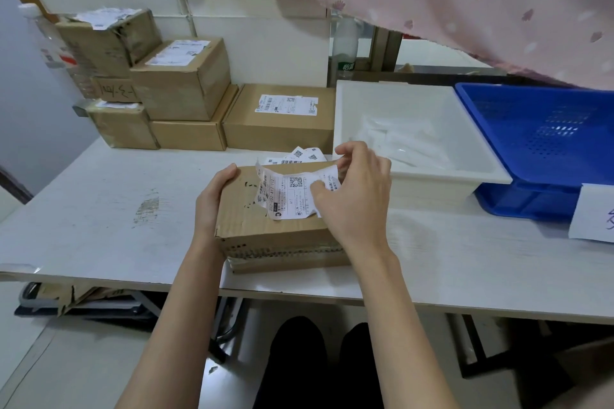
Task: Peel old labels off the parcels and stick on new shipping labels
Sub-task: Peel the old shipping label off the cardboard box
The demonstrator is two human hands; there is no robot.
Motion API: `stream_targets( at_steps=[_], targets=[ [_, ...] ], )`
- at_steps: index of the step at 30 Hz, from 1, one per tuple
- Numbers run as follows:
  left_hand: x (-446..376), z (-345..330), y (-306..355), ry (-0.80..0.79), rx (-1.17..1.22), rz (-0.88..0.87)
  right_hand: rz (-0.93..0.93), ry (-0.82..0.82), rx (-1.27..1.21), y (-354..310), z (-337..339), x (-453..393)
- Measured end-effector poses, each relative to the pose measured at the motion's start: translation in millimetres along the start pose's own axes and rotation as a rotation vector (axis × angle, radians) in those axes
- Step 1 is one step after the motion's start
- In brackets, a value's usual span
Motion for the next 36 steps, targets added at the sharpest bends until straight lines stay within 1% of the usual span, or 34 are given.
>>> stream_targets(
  at_steps=[3, 5, 7, 9, 11, 14, 16, 21, 26, 29, 32, 34, 36],
  targets=[
    [0.3, -0.3, -0.4, -0.008, 0.008, 0.011, -0.012, 0.053, 0.151, -0.3, -0.7, -1.6],
    [0.5, -0.1, -0.3, -0.014, 0.011, 0.021, -0.020, 0.025, 0.177, -1.3, -1.7, -0.5],
    [0.3, -0.1, -0.5, -0.017, 0.015, 0.020, 0.016, 0.030, 0.177, -2.4, -3.5, 1.9],
    [-0.1, 0.2, -1.3, -0.015, 0.018, 0.025, 0.057, 0.045, 0.141, -3.4, -5.0, 3.0],
    [-0.2, 0.7, -0.8, -0.013, 0.012, 0.027, 0.079, 0.032, 0.054, -3.7, -3.9, 2.4],
    [-1.4, 1.8, -0.4, -0.001, -0.002, 0.028, 0.073, 0.009, -0.119, -4.2, 2.0, 2.2],
    [-1.8, 1.9, -0.5, 0.007, -0.006, 0.006, 0.071, 0.020, -0.181, -4.9, 4.6, 4.3],
    [-1.8, 2.8, -1.4, 0.011, -0.019, -0.008, 0.002, 0.002, -0.211, -1.9, 3.7, 2.2],
    [-1.5, 2.4, -1.6, 0.014, -0.013, 0.005, -0.036, 0.074, -0.191, -0.9, 3.8, 0.9],
    [-1.1, 1.9, 0.2, 0.006, -0.011, 0.018, -0.063, 0.022, -0.126, 1.1, 0.8, 1.4],
    [-1.0, 2.7, 1.0, 0.009, -0.013, 0.019, -0.046, -0.033, -0.066, 0.1, -3.3, 0.6],
    [-1.2, 3.1, 0.4, 0.004, -0.014, 0.015, -0.045, -0.071, -0.121, -0.5, -1.7, -0.4],
    [-1.4, 2.2, -0.3, -0.006, -0.014, 0.008, -0.071, -0.099, -0.238, 0.2, 3.4, 0.1]
  ],
)
Point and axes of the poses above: each hand's wrist, its own x-axis away from the middle knuckle, its own z-axis out of the back of the hand, y = z × x, the point moved 2 cm from there along -x, towards the middle knuckle, and after that the axes turned 9 degrees about -z, right-handed, at the moved point
